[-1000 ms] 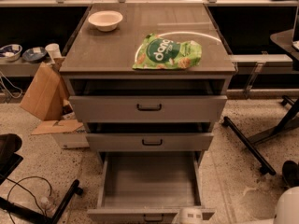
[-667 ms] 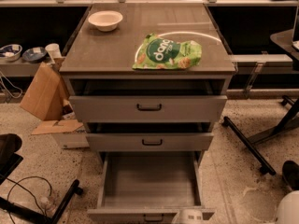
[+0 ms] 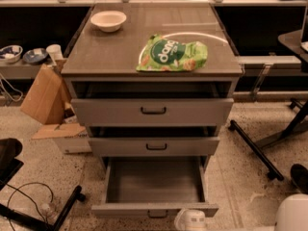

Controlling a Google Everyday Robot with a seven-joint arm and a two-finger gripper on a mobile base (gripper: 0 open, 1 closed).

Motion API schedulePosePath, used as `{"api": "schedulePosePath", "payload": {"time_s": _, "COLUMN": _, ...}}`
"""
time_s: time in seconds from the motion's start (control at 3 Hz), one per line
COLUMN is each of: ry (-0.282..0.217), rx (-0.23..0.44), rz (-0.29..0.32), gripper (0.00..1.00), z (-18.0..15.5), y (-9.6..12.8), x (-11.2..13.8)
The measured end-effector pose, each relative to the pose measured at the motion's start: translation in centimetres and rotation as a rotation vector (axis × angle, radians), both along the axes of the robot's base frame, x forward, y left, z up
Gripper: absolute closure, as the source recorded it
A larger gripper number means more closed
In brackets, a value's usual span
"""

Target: Close bottom drawer

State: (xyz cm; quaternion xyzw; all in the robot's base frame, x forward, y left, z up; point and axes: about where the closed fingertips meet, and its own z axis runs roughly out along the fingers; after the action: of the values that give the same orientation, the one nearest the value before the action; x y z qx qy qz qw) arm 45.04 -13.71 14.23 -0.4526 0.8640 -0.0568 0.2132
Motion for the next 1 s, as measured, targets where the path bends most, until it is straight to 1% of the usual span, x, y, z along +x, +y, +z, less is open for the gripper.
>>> {"api": "schedulePosePath", "payload": {"time_s": 0.33, "ry": 0.000, "rx": 0.000, "rz": 0.000, "gripper": 1.00, "z": 0.0, "y": 0.0, "x": -0.1}}
{"api": "schedulePosePath", "payload": {"time_s": 0.67, "ry": -0.062, "rx": -0.060, "rz": 0.031, "gripper": 1.00, "z": 1.1, "y": -1.1, "x": 4.4}}
{"api": "schedulePosePath", "payload": {"time_s": 1.0, "ry": -0.062, "rx": -0.060, "rz": 0.031, "gripper": 1.00, "z": 1.1, "y": -1.2, "x": 4.2}}
